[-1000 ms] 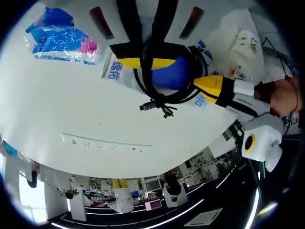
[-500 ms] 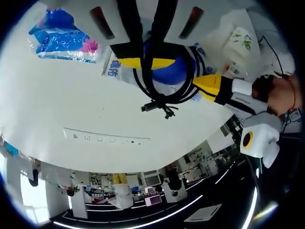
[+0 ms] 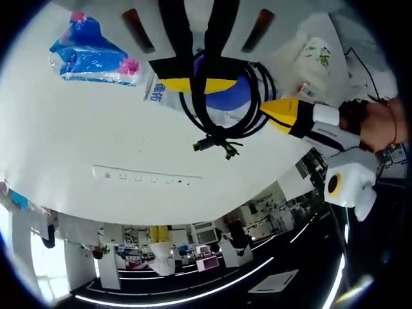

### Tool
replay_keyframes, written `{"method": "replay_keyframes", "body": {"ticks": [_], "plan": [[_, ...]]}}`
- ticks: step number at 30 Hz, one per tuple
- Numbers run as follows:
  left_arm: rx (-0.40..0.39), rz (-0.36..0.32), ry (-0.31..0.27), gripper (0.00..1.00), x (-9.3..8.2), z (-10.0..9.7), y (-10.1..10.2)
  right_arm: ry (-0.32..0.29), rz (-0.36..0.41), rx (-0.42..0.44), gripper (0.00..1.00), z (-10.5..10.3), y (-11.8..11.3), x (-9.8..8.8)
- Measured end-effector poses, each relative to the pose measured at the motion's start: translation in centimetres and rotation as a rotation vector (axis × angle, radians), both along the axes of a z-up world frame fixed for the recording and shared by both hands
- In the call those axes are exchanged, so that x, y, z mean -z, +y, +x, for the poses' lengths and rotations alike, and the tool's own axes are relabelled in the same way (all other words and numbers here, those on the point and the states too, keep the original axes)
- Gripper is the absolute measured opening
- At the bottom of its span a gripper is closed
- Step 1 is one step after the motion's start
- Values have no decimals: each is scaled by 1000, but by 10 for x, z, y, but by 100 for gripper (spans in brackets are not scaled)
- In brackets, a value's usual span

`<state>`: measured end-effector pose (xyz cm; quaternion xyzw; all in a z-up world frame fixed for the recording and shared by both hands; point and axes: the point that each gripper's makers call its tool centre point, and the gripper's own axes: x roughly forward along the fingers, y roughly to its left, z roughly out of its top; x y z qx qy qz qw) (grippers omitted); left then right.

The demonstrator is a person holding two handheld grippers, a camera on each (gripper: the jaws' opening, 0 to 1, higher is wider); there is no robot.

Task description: Arrange the tabletop items into an orderly group along one side of the table until the central work area is clear of visible clutter.

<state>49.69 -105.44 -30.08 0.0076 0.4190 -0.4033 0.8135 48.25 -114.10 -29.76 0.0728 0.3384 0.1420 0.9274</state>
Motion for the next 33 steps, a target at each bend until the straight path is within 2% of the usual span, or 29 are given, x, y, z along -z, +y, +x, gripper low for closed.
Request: {"method": "replay_keyframes", "body": {"ticks": [16,33], "plan": [[34,-16,-19,0,-18,-26,-12,-36,5,36,1,-32,-11,-23],[102,-13,-6,0,-26,-73,-32,-23,17,103,0,-88,-28,-32]]}}
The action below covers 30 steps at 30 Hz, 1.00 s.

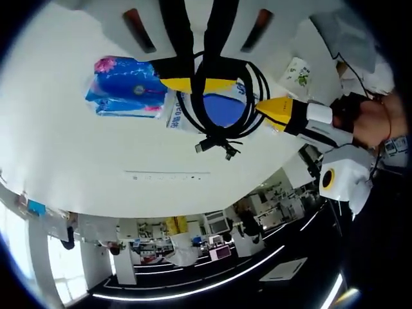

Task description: Arrange the tabletop items into an orderly group along one side of the table until the central work area is clear of visible clutter.

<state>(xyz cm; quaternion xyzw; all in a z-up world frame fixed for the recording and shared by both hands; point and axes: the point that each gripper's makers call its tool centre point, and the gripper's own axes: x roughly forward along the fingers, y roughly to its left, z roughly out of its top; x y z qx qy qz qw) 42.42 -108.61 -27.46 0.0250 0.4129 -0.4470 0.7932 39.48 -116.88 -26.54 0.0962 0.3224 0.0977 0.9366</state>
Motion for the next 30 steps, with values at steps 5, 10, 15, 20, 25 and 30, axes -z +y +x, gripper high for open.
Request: {"method": "replay_keyframes", "body": {"ticks": [5,10,15,20,25,30], "plan": [[18,-8,18,0,1,-15,-6,11,2,22,0,-16,-7,2],[33,-10,29,0,1,-28,-10,17,2,34,0,-28,-10,0],[46,-14,40,0,0,-37,-14,21,0,44,0,-40,-13,-1],[57,-9,54,0,3,-46,-17,33,3,51,0,-50,-15,0],[68,-4,83,0,11,-59,-22,60,3,59,0,-62,-20,7],[75,9,131,0,24,-74,-27,104,13,72,0,-76,-27,21]]}}
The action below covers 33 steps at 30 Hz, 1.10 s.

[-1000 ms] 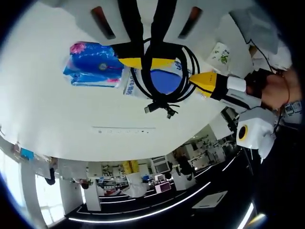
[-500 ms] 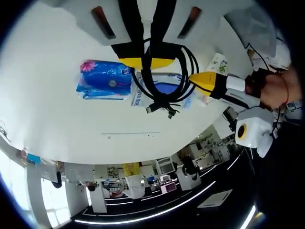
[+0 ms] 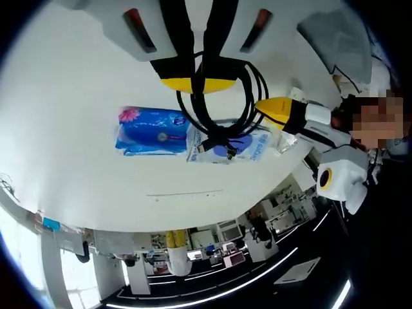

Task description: Arrange the tabletop items into an orderly group along one side of the table until the central work area is clear of visible clutter.

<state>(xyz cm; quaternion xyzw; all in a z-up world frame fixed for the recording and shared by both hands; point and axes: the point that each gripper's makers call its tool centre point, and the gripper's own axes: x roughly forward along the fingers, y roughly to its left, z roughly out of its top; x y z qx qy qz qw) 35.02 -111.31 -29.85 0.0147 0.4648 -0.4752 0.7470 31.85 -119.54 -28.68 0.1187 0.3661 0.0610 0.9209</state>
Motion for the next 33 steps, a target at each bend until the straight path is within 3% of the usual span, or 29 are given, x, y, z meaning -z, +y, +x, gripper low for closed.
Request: {"method": "replay_keyframes", "body": {"ticks": [10,24,33], "plan": [[-4,28,72,0,26,-14,-6,62,12,1,0,-12,-5,24],[-24,52,141,0,44,-12,-19,125,16,4,0,-6,-20,44],[-35,93,184,0,60,-14,-17,165,15,-12,0,-3,-18,57]]}}
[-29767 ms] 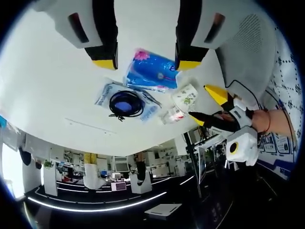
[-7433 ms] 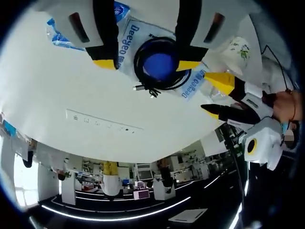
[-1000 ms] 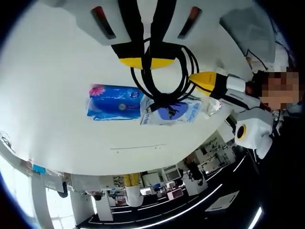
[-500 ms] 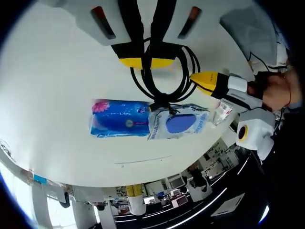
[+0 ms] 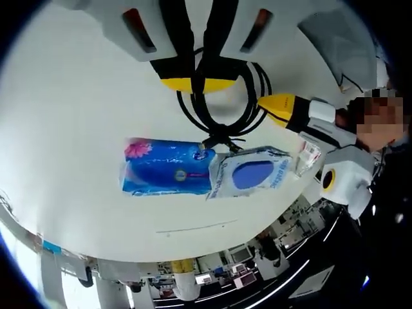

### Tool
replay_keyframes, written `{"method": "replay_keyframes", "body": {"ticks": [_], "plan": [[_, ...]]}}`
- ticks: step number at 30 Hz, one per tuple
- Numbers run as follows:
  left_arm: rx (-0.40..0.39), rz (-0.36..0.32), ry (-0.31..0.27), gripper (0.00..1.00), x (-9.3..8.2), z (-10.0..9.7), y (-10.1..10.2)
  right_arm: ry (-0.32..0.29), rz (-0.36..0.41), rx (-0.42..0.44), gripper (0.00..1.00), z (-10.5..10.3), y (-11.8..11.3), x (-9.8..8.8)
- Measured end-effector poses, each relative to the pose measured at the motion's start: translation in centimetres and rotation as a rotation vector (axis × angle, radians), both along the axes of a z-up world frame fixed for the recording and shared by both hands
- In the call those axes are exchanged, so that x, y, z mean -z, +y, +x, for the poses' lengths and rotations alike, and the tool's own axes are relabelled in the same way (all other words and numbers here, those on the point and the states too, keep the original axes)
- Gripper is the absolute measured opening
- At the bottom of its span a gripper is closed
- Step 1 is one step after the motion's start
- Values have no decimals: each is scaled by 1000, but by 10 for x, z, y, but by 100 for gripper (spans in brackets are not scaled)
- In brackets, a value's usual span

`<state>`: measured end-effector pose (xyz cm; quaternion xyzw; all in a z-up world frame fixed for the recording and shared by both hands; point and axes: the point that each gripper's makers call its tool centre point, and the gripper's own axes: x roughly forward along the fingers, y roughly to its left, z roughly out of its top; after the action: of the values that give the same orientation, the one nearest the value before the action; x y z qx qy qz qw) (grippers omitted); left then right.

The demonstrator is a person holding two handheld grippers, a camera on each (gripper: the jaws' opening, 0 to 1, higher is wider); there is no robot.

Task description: Arrange the tabletop items into an orderly group along one side of the table until the central work area is clear of visible clutter.

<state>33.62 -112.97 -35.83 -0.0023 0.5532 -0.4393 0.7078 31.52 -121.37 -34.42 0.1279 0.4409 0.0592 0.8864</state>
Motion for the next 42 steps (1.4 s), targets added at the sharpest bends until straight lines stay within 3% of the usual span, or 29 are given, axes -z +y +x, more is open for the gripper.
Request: {"method": "replay_keyframes", "body": {"ticks": [15,25,42], "plan": [[-27,21,54,0,12,4,-1,41,-3,4,0,3,-3,17],[-85,-14,116,0,13,5,0,48,-10,4,0,4,-4,19],[-106,-53,115,3,12,6,1,37,-23,-2,2,4,-4,20]]}}
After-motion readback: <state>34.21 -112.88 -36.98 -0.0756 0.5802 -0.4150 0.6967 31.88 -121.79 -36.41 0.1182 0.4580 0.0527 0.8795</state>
